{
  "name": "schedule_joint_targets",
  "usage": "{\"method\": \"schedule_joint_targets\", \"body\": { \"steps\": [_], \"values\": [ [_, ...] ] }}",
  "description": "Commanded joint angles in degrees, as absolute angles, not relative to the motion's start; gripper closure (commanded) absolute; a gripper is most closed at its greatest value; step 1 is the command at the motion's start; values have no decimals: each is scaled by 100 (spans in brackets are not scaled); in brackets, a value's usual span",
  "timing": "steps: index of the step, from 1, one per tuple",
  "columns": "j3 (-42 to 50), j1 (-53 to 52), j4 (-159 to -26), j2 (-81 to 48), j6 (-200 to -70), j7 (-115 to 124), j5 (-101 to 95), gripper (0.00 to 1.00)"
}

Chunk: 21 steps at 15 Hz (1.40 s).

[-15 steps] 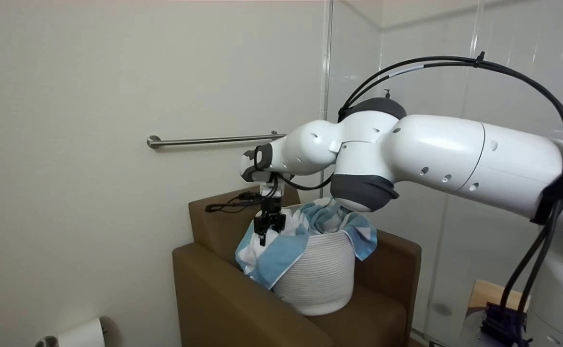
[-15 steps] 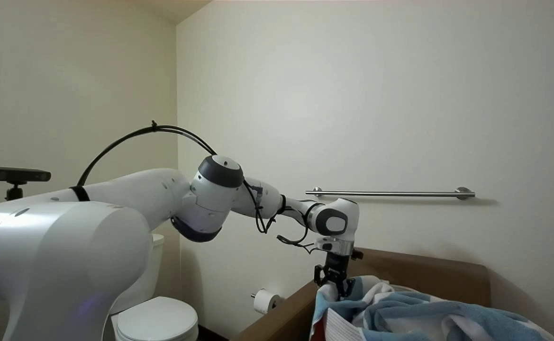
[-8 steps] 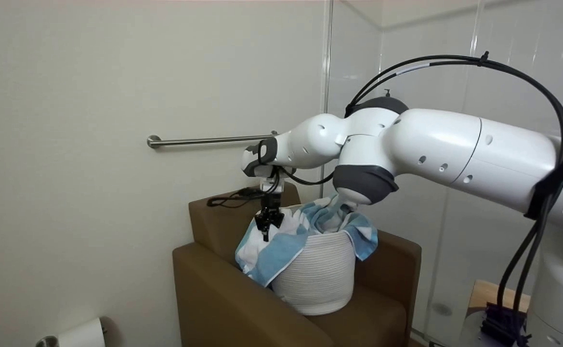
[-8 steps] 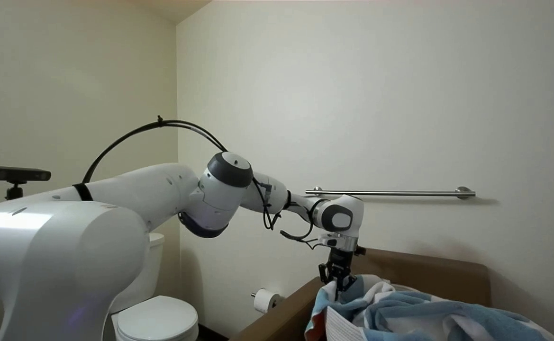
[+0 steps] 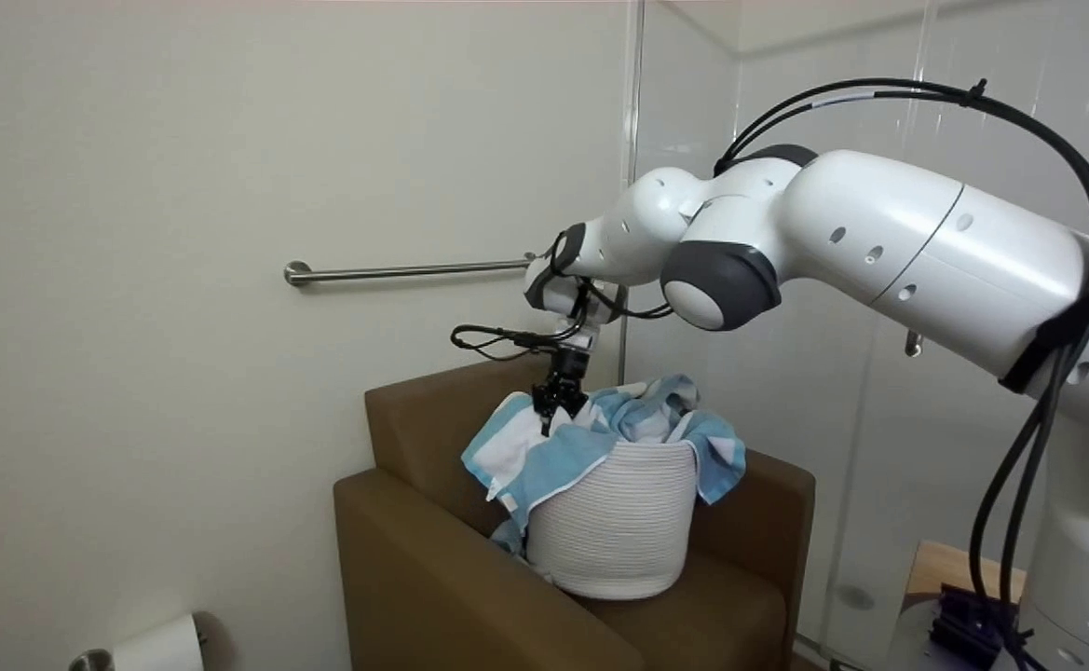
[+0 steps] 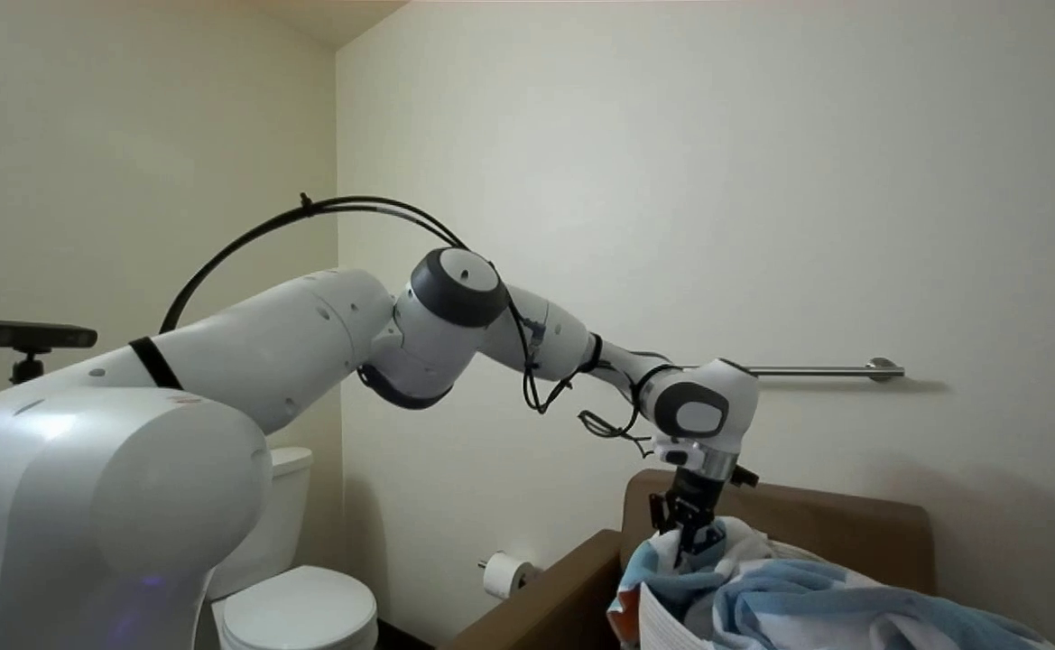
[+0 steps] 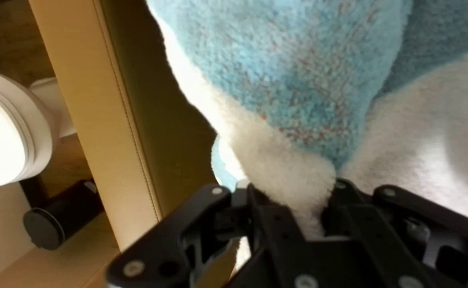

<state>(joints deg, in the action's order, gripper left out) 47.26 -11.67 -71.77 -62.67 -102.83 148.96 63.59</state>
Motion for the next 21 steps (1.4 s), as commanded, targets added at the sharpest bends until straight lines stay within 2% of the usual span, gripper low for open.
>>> {"method": "schedule_joint_targets", "body": {
  "steps": [1, 2, 11, 21],
  "values": [
    [4133, -509, -7993, -5253, -10674, 14896, 6124, 88],
    [4761, -733, -8007, -5545, -10357, 14810, 6797, 88],
    [4966, -556, -8768, -4936, -10381, 14901, 7858, 89],
    [5852, -1952, -10752, -3719, -11542, 14803, 8033, 88]
  ]
}}
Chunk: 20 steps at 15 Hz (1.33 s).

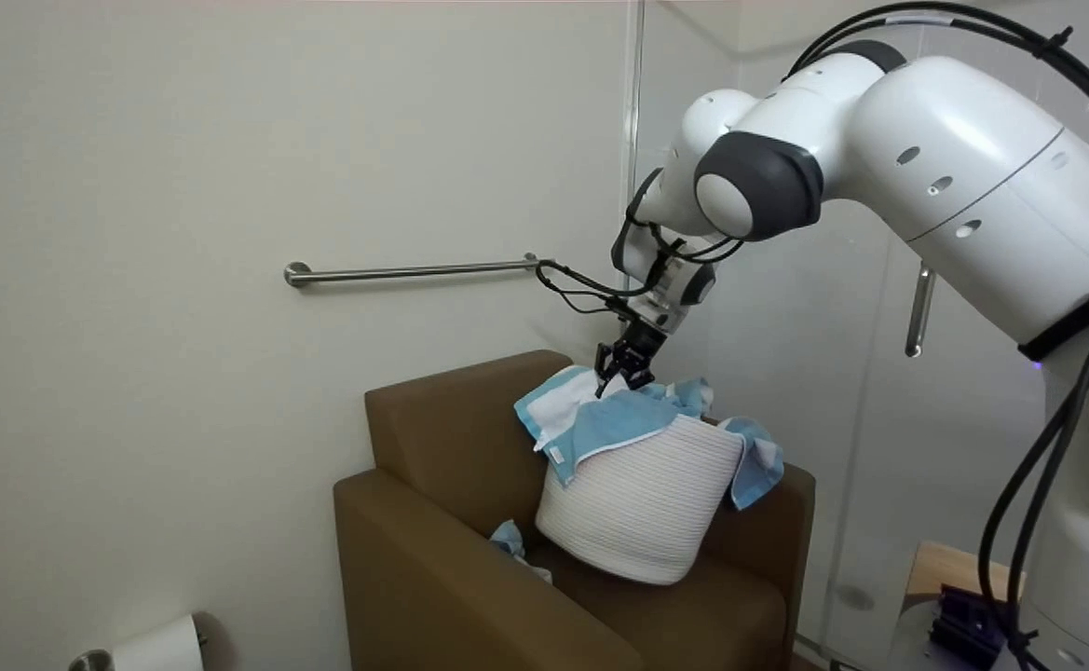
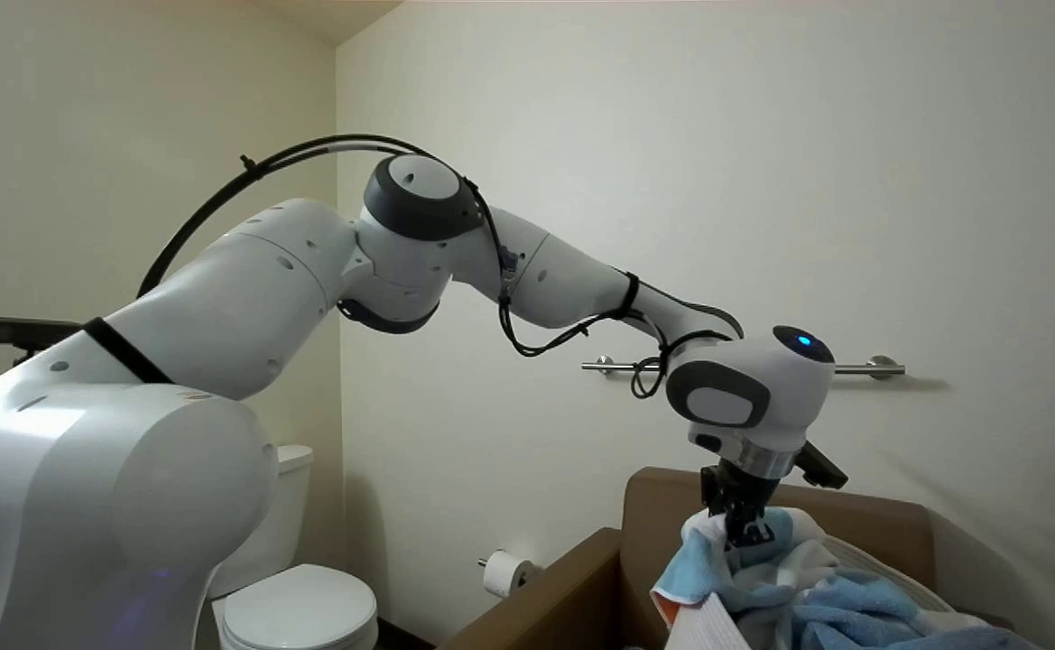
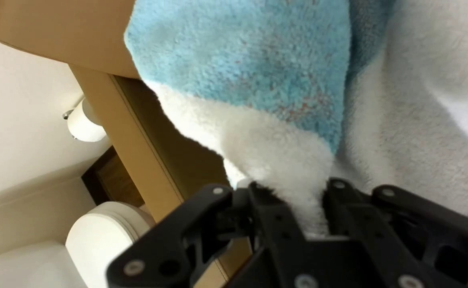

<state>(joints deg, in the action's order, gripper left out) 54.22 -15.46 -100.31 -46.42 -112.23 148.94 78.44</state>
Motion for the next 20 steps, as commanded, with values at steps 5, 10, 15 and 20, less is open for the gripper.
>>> {"method": "schedule_joint_targets", "body": {
  "steps": [5, 10, 15, 20],
  "values": [
    [6534, -2801, -11306, -3517, -12061, 14894, 8079, 91],
    [7584, -3728, -11404, -3545, -12325, 14906, 8370, 45],
    [8138, -4099, -11136, -3709, -12153, 14907, 8480, 13],
    [6698, -3377, -10457, -3470, -12063, 14905, 7627, 0]
  ]
}}
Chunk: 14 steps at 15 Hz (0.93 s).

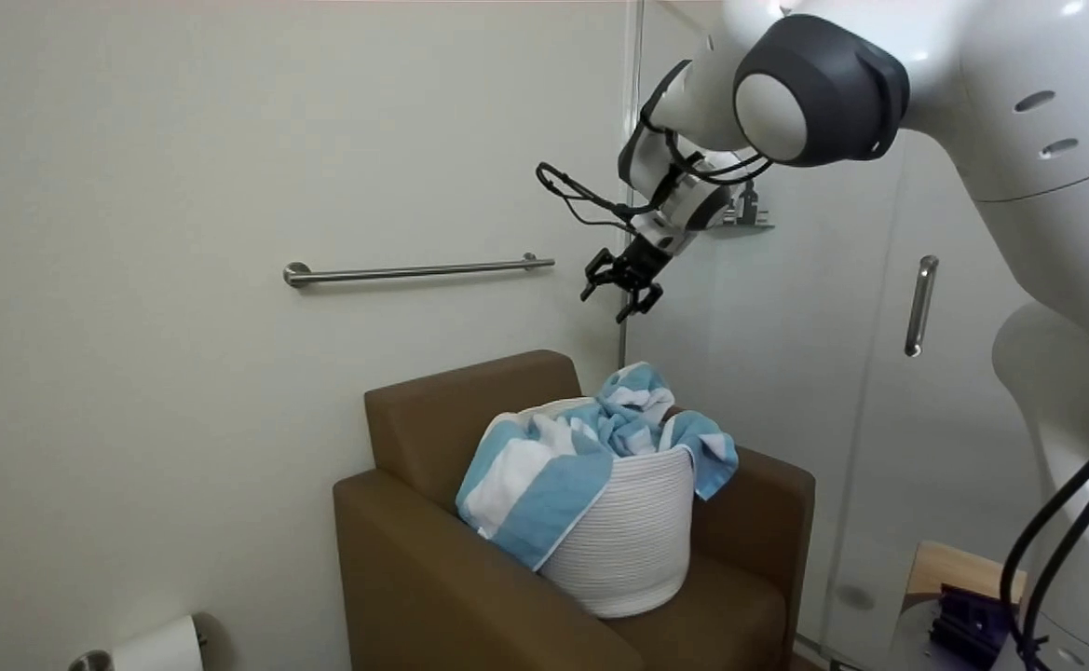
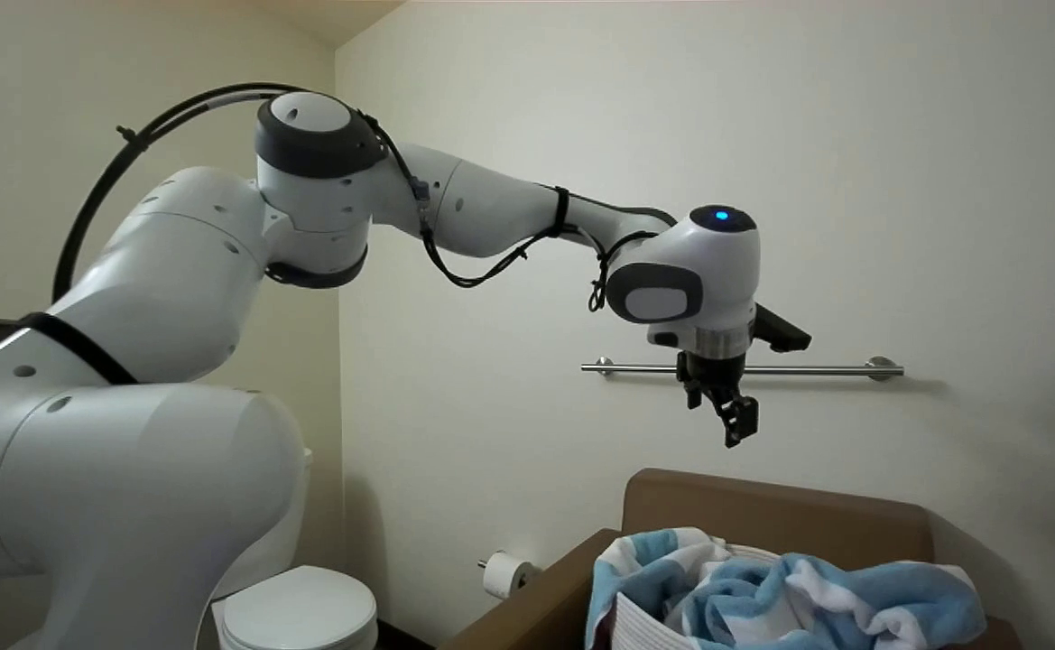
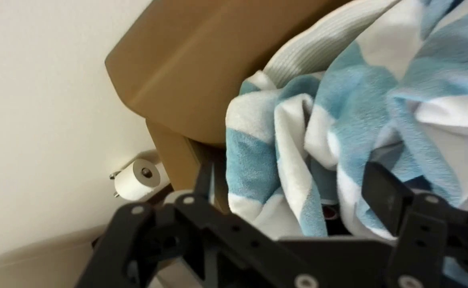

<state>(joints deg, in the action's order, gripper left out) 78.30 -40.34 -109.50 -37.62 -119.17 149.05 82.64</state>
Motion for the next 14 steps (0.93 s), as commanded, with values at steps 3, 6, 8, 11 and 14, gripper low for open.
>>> {"method": "schedule_joint_targets", "body": {
  "steps": [3, 6, 8, 11, 14],
  "values": [
    [6093, -3026, -9734, -4332, -11525, 14839, 7550, 0],
    [5566, -2584, -8938, -5145, -11260, 14903, 7573, 0],
    [5566, -2407, -8440, -5787, -10965, 14902, 7639, 0],
    [5619, -2135, -7713, -6572, -10661, 14903, 7647, 25],
    [5564, -1838, -6916, -7023, -10429, 14903, 7587, 40]
  ]
}}
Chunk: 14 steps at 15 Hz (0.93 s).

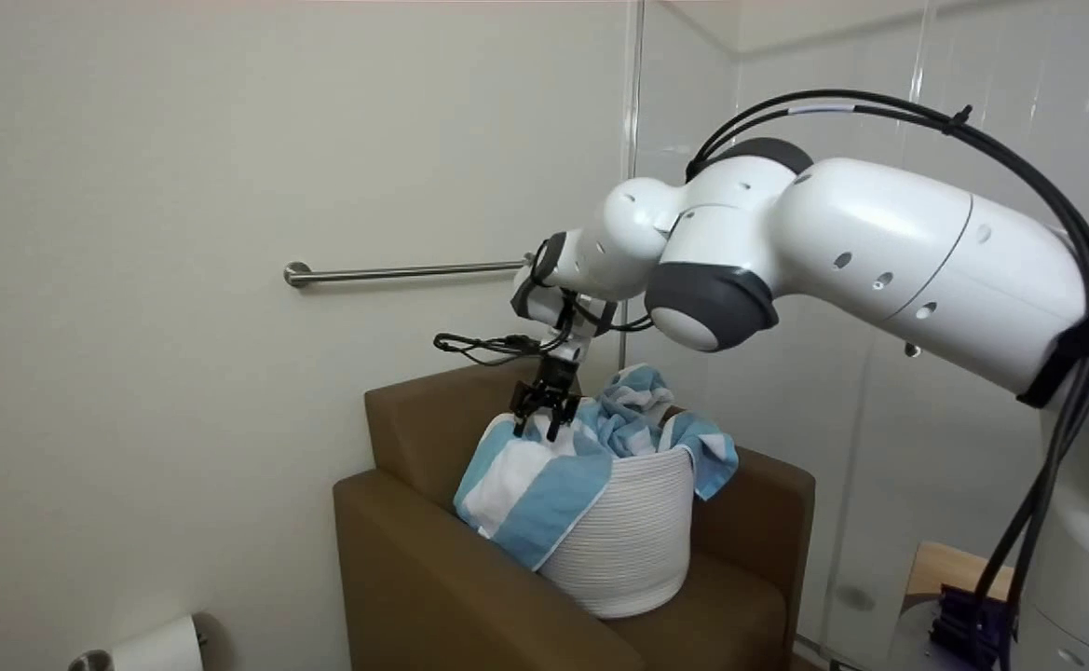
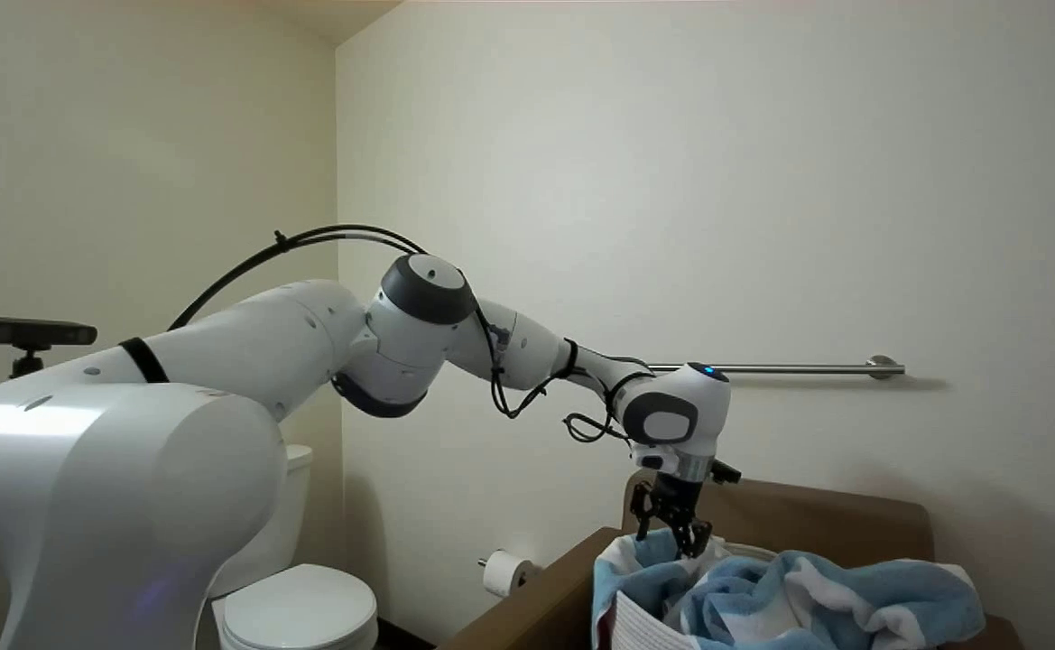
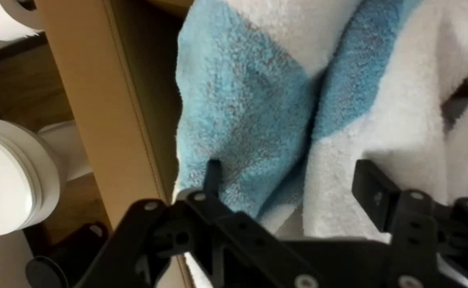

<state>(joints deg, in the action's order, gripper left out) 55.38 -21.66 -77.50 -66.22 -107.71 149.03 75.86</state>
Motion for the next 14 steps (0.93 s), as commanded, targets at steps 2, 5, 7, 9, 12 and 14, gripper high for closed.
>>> {"method": "schedule_joint_targets", "body": {
  "steps": [2, 5, 7, 9, 12, 14],
  "values": [
    [5511, -1662, -6420, -7154, -10271, 14903, 7578, 53],
    [5416, -1397, -5711, -7321, -10031, 14903, 7567, 73],
    [5376, -1214, -5301, -7463, -9843, 14903, 7565, 85],
    [5375, -1037, -4989, -7610, -9631, 14903, 7581, 90],
    [5357, -753, -4512, -7790, -9314, 14903, 7602, 93],
    [5336, -608, -4259, -7856, -9200, 14903, 7626, 89]
  ]
}}
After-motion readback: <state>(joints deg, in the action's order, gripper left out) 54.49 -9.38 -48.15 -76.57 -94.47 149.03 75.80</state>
